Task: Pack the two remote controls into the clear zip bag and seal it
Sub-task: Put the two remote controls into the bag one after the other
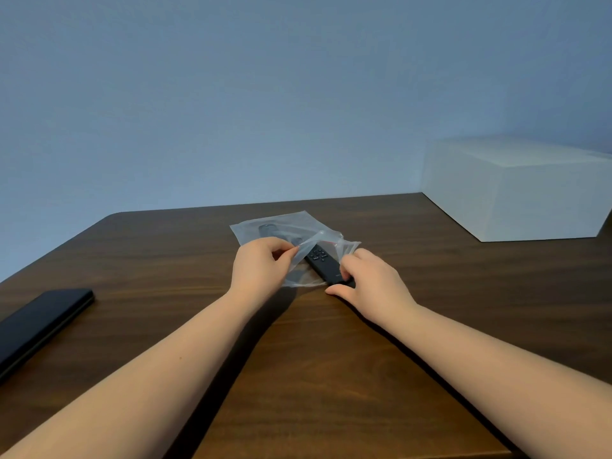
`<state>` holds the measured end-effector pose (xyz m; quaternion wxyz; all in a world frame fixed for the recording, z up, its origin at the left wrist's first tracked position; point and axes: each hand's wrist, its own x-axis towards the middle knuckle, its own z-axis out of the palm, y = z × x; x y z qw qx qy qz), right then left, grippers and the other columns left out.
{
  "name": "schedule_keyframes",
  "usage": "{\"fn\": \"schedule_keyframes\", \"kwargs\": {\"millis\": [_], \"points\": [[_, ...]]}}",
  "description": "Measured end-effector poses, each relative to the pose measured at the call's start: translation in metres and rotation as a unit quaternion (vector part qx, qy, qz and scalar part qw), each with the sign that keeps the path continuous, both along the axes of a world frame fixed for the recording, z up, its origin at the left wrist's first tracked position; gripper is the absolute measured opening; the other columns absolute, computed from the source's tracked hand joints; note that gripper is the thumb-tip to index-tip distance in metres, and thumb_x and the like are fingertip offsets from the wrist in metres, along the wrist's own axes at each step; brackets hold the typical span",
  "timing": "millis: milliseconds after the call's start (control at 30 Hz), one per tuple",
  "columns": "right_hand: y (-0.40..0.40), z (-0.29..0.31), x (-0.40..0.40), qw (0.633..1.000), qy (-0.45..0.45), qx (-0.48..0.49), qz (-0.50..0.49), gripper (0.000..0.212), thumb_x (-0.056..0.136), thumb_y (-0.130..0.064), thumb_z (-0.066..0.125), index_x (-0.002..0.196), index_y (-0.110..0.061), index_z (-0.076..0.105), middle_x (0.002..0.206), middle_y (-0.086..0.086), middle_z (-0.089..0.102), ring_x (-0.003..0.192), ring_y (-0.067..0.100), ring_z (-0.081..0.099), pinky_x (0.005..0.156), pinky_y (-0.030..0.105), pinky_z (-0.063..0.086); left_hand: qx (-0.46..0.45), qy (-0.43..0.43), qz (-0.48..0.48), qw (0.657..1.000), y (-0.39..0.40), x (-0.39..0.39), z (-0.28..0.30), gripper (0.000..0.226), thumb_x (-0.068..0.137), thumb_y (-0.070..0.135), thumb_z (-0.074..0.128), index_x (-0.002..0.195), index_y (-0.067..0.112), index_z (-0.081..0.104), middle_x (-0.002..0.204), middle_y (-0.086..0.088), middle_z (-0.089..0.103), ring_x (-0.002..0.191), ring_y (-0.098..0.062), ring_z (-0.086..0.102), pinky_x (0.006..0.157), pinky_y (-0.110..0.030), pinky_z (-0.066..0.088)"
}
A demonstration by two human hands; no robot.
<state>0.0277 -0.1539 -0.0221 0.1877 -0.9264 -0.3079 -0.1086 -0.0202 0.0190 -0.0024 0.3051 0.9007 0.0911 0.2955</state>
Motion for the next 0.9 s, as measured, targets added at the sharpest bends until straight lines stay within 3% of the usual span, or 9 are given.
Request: {"fn": "schedule_keyframes", "kwargs": {"millis": [267, 500, 733, 900], "points": [[0.023, -0.007, 0.010, 0.999, -0.041, 0.004, -0.006, 0.031, 0.095, -0.033, 0.050, 0.108, -0.012, 0.068, 0.106, 0.006, 0.060, 0.102, 0.022, 0.055, 0.082, 0.037, 0.053, -0.001, 0.003, -0.010, 1.000, 0.000, 0.000, -0.001, 0.016, 0.086, 0.024, 0.061, 0.094, 0.016, 0.072, 0.092, -0.001, 0.074, 0.083, -0.012, 0.061, 0.081, -0.032, 0.052], [0.040, -0.008, 0.021, 0.998, 0.048, 0.031, -0.012, 0.035, 0.093, -0.024, 0.038, 0.100, -0.012, 0.070, 0.097, 0.005, 0.066, 0.086, 0.021, 0.062, 0.076, 0.037, 0.055, 0.004, 0.005, -0.004, 1.000, 0.008, 0.002, -0.004, 0.016, 0.085, 0.026, 0.062, 0.093, 0.017, 0.073, 0.090, 0.001, 0.074, 0.082, -0.012, 0.062, 0.079, -0.030, 0.052], [0.055, 0.002, 0.036, 0.994, 0.062, -0.088, -0.012, 0.036, 0.094, -0.019, 0.033, 0.116, -0.020, 0.062, 0.113, 0.005, 0.065, 0.098, 0.025, 0.062, 0.081, 0.043, 0.055, 0.009, 0.007, -0.001, 1.000, 0.011, 0.005, -0.007, 0.015, 0.085, 0.026, 0.063, 0.092, 0.018, 0.073, 0.091, 0.001, 0.075, 0.083, -0.011, 0.063, 0.079, -0.029, 0.052], [0.059, -0.001, 0.041, 0.992, 0.054, -0.117, 0.005, 0.037, 0.090, -0.016, 0.035, 0.117, -0.022, 0.059, 0.117, 0.003, 0.064, 0.100, 0.026, 0.061, 0.075, 0.040, 0.052, 0.020, 0.007, -0.011, 1.000, 0.011, 0.005, -0.008, 0.016, 0.085, 0.026, 0.063, 0.093, 0.018, 0.073, 0.092, 0.000, 0.075, 0.085, -0.012, 0.064, 0.081, -0.032, 0.053]]}}
